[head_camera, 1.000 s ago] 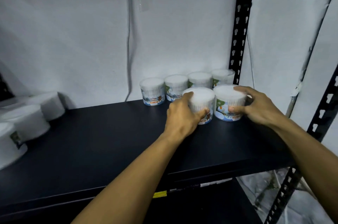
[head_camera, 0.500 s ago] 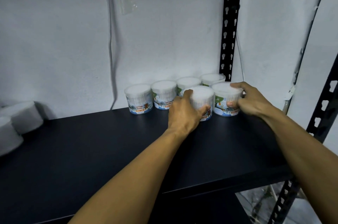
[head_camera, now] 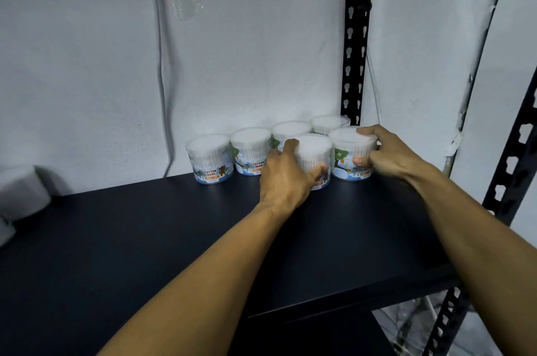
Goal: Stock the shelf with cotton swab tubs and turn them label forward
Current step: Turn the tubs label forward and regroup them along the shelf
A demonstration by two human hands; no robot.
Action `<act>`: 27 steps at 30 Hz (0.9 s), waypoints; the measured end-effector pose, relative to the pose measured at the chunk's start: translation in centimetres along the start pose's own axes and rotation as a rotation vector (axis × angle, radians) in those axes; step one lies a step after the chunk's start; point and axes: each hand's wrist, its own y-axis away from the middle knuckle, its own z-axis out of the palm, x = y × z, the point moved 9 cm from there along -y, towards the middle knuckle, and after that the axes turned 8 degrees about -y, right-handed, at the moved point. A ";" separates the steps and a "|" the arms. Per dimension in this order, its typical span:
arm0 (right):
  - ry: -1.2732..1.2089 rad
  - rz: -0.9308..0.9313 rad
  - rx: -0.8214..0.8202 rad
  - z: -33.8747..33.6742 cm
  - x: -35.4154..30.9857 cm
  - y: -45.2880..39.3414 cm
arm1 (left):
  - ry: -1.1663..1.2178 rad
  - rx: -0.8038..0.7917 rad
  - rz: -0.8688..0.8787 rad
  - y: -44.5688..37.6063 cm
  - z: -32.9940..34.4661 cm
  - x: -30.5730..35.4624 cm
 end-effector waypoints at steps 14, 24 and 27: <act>-0.030 -0.043 -0.049 0.8 -0.5 0.7 | -0.043 -0.007 0.012 0.2 0.1 0.2; -0.058 -0.013 -0.057 0.9 -0.4 1.1 | -0.079 0.004 0.031 0.3 0.1 0.3; -0.054 0.010 -0.055 0.9 -0.1 1.0 | -0.086 -0.010 0.044 0.5 0.0 0.4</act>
